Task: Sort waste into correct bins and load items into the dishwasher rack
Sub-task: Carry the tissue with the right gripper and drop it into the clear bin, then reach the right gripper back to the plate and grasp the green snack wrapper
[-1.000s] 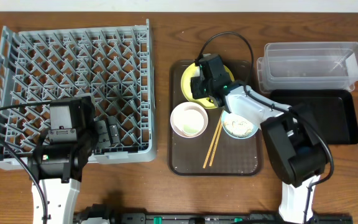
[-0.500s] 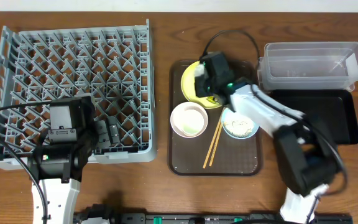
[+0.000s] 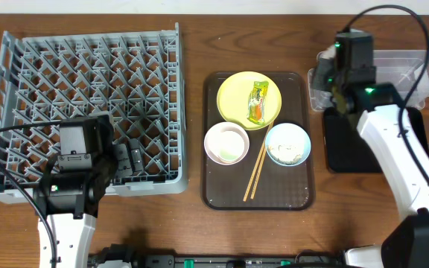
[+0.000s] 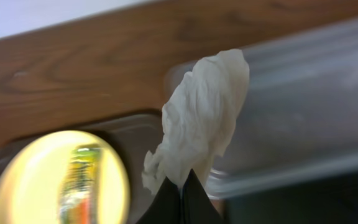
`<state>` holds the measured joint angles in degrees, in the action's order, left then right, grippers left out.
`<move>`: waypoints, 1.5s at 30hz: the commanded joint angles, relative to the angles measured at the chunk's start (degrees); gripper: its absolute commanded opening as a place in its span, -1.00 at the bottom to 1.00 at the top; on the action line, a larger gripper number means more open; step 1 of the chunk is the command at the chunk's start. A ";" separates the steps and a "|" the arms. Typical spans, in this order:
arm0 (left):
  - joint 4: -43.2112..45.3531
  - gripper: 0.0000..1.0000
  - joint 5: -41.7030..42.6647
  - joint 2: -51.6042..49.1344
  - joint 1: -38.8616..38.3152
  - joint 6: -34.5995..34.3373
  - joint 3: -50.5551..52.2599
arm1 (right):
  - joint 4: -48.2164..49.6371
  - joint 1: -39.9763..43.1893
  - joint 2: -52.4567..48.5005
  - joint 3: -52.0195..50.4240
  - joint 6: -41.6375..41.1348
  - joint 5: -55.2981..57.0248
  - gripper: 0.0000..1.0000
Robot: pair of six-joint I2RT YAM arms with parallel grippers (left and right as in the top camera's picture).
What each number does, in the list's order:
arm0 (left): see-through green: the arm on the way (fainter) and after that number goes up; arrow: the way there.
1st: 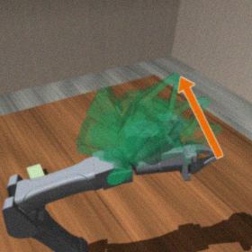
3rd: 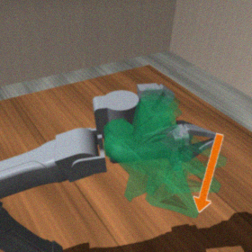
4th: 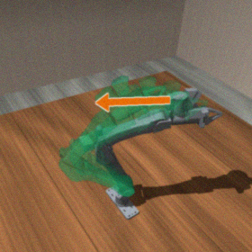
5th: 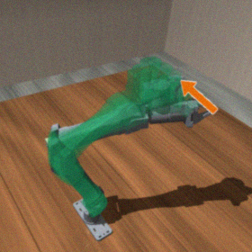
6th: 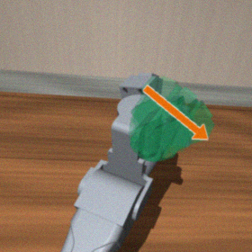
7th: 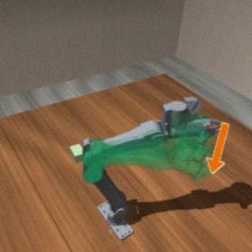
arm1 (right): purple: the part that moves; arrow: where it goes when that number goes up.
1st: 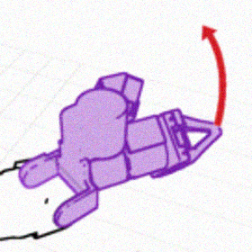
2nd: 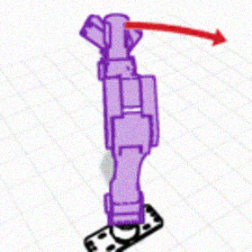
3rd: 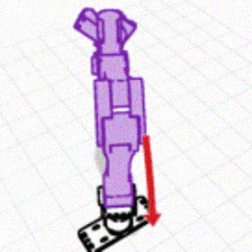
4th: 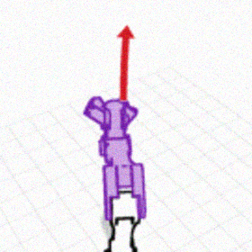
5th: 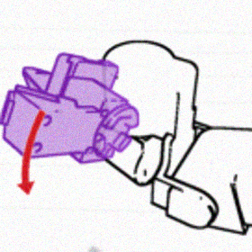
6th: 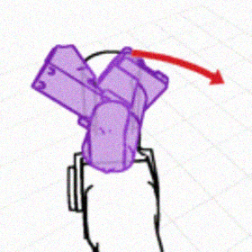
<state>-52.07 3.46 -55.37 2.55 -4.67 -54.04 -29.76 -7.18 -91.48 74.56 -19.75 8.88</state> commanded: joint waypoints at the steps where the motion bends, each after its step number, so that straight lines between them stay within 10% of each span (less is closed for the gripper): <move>1: 0.07 0.86 -0.04 0.02 -0.11 -0.33 -1.22 | -1.36 3.85 -1.33 -0.48 -1.36 0.85 -0.77; 4: 0.09 0.86 -0.04 0.02 -0.11 -0.35 -1.22 | -0.70 5.49 -1.55 -0.48 -1.42 -2.14 0.37; 7: 0.09 0.87 -0.04 0.02 -0.11 -0.35 -1.22 | 1.51 5.77 -1.07 -0.46 -1.33 -3.28 0.59; 34: 0.09 0.86 -0.04 0.02 -0.11 -0.33 -1.22 | 3.67 -8.72 -3.98 -1.18 4.28 -10.27 0.64; 45: 0.07 0.86 -0.04 0.02 -0.11 -0.33 -1.22 | 7.10 -15.19 -17.68 -1.18 -6.03 -7.41 0.77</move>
<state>-52.07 3.46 -55.37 2.55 -4.67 -54.04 -23.79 -20.95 -106.78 73.73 -22.31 0.27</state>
